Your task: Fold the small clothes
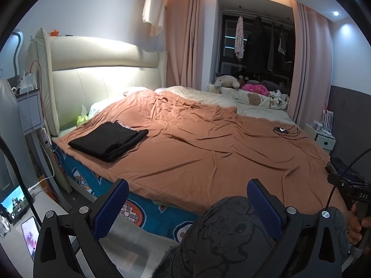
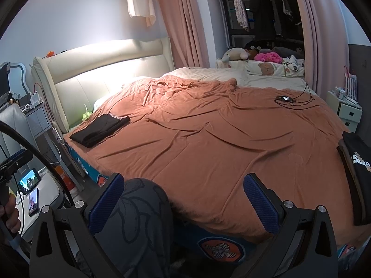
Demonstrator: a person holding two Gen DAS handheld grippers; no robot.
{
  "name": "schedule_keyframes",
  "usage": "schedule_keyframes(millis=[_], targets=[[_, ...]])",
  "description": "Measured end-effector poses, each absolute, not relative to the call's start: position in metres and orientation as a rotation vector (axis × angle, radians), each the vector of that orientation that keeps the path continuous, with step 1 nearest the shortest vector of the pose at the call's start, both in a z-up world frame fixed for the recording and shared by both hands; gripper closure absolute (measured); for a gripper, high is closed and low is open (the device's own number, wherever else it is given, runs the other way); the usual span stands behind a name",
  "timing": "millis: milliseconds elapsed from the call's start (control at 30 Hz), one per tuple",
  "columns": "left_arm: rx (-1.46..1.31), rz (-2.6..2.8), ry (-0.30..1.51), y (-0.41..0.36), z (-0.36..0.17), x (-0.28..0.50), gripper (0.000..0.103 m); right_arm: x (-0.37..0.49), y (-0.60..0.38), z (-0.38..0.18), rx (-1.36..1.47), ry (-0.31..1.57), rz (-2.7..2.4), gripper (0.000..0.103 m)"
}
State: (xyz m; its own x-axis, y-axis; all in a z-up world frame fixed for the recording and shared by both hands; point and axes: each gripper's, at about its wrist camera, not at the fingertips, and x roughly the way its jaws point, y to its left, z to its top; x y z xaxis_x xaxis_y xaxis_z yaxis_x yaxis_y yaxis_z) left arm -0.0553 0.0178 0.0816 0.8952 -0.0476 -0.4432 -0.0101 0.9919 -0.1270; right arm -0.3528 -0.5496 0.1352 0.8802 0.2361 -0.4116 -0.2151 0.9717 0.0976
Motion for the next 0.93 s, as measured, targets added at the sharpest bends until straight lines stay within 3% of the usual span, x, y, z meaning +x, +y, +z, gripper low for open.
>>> schedule_keyframes(millis=[933], targets=[[-0.141, -0.011, 0.490, 0.0227, 0.0790, -0.0530, 0.001, -0.3496, -0.5510, 0.1395, 0.047, 0.444, 0.229, 0.000]])
